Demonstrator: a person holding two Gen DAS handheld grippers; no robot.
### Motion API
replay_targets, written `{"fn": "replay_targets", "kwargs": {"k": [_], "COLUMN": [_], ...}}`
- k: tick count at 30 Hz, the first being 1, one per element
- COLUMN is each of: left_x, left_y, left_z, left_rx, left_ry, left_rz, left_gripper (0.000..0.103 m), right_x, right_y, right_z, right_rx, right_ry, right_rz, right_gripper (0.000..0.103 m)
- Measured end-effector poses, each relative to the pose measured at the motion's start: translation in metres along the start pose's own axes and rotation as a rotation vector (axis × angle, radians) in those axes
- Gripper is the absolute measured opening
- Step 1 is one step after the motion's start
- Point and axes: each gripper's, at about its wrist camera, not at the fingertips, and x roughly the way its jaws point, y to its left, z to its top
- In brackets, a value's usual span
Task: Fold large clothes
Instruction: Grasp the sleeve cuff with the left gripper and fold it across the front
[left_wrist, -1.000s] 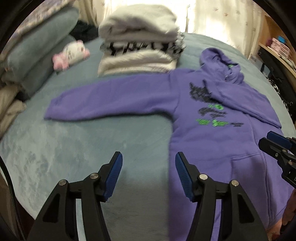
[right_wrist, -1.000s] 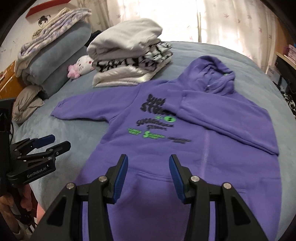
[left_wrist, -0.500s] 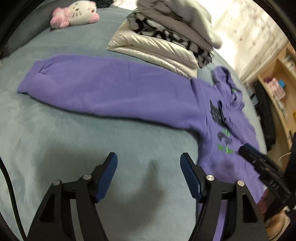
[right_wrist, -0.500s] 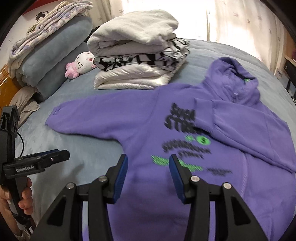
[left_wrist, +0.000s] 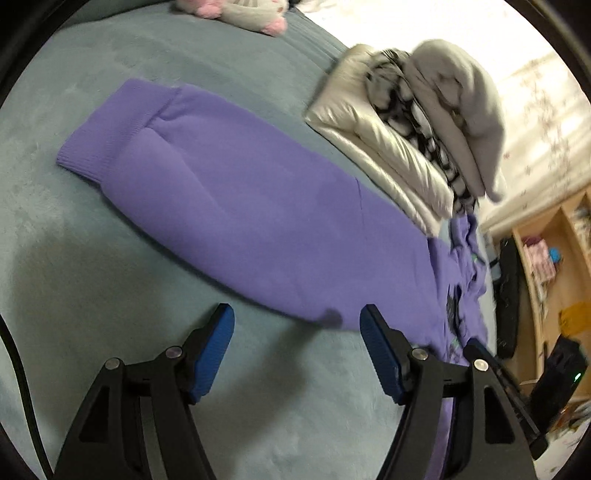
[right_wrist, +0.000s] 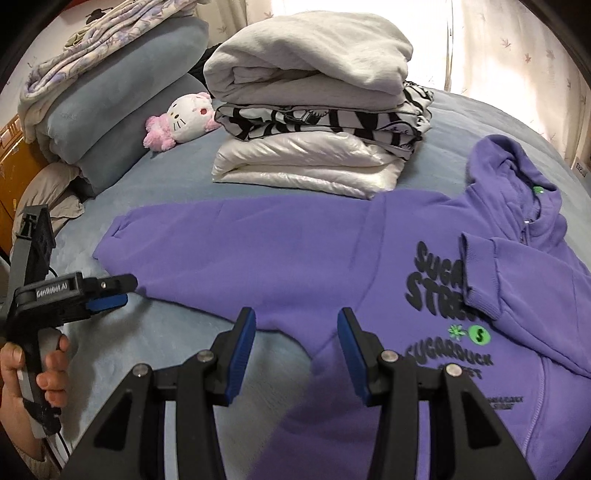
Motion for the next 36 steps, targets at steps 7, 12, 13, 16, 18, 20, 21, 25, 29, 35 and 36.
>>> {"fn": "replay_targets", "kwargs": {"k": [7, 12, 13, 16, 18, 20, 21, 25, 29, 35, 36], "left_x": [0.01, 0.02, 0.016, -0.003, -0.017, -0.03, -0.036, -0.051, -0.042, 0.017, 0.031], "left_y": [0.013, -0.011, -0.025, -0.064, -0.098, -0.132, -0.15, -0.223, -0.292, -0.362, -0.367], "left_z": [0.029, 0.036, 0.034, 0.026, 0.02, 0.011, 0.005, -0.027, -0.074, -0.147, -0.156], "left_rx": [-0.056, 0.017, 0.064, 0.178, 0.263, 0.344, 0.382, 0.513, 0.627, 0.687, 0.683], "left_ry": [-0.089, -0.092, -0.107, -0.154, -0.184, -0.21, -0.221, -0.226, -0.192, -0.057, -0.03], "left_rz": [0.063, 0.204, 0.24, 0.271, 0.285, 0.286, 0.282, 0.226, 0.16, 0.055, 0.052], "left_gripper": [0.041, 0.006, 0.006, 0.005, 0.005, 0.005, 0.005, 0.006, 0.006, 0.006, 0.006], "right_x": [0.008, -0.002, -0.006, -0.019, -0.028, -0.04, -0.047, -0.078, -0.108, -0.148, -0.154], "right_y": [-0.002, -0.01, -0.012, -0.019, -0.024, -0.031, -0.035, -0.057, -0.089, -0.16, -0.174], "right_z": [-0.004, -0.006, -0.006, -0.007, -0.008, -0.01, -0.011, -0.019, -0.032, -0.065, -0.073], "right_rx": [0.009, 0.023, 0.028, 0.047, 0.057, 0.069, 0.076, 0.11, 0.153, 0.253, 0.272], "right_ry": [0.029, 0.025, 0.022, 0.008, -0.005, -0.025, -0.036, -0.083, -0.128, -0.165, -0.165], "right_rz": [0.007, 0.001, 0.001, 0.002, 0.001, 0.002, 0.001, -0.008, -0.038, -0.12, -0.138], "right_gripper": [0.046, 0.046, 0.046, 0.046, 0.046, 0.046, 0.046, 0.046, 0.046, 0.046, 0.046]}}
